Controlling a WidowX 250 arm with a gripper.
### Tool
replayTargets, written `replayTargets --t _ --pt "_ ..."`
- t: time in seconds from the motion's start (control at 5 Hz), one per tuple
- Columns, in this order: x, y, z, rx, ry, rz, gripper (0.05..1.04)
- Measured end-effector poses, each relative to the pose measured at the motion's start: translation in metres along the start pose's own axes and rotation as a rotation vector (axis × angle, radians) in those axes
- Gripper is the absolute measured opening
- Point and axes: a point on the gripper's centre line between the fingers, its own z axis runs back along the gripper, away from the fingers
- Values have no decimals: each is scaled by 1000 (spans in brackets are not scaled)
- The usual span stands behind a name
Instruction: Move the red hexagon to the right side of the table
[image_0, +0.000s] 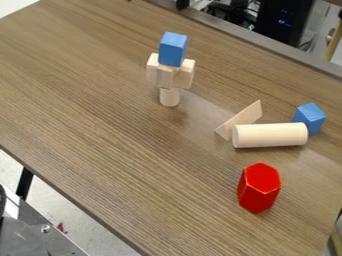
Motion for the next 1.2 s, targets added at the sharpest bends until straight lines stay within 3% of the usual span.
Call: replayTargets --t 0.2,0.4,0.6,0.8,1.2 --pt "-3 0 -7 9 26 -4 1001" --pt "2 -7 -11 -21 28 -68 1001" --pt "5 -19 -14 -36 1 -122 1001" --pt "-2 -36 -22 -47 -22 -226 1001" --pt "-28 -70 -23 -118 -95 -554 1001"
